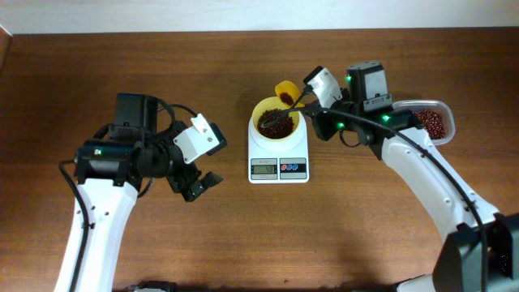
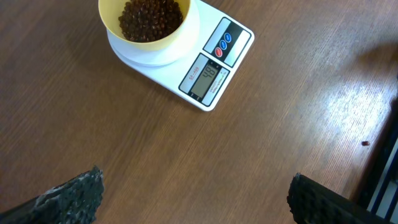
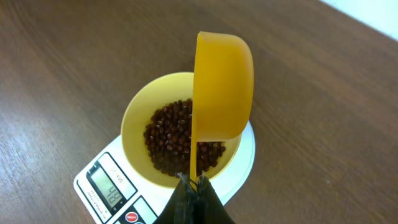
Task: Scoop item into bowl and weigh 50g on scale
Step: 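Tilt the scoop slowly to trickle beans into the bowl, then hold the tilted yellow scoop over the bowl with right gripper, then lift the scoop away from the bowl toward the bean tub, then lower the yellow scoop onto the table right of the scale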
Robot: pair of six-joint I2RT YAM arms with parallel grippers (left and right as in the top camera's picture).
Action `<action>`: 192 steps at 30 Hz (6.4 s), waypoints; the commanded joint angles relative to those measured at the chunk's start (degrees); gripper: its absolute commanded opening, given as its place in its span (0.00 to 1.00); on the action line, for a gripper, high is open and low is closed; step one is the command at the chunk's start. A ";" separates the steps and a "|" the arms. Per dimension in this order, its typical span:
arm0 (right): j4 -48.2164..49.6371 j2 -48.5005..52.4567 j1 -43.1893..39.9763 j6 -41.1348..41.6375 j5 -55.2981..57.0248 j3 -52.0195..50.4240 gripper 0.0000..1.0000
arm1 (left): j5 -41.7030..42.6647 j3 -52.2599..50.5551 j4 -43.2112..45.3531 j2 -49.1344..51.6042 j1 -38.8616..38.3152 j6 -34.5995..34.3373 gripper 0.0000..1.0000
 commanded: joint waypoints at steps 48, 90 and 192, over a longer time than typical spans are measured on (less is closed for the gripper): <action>-4.63 -1.03 1.55 2.69 -1.22 2.34 0.04 | 0.98 0.50 0.09 0.20 0.11 1.09 0.99; -4.31 -1.18 2.12 2.67 0.26 2.38 0.04 | 0.98 0.50 0.09 0.20 0.11 1.07 0.99; -9.16 -9.84 -38.80 21.75 -21.79 -28.41 0.09 | 0.98 0.50 0.09 0.20 0.11 1.07 0.99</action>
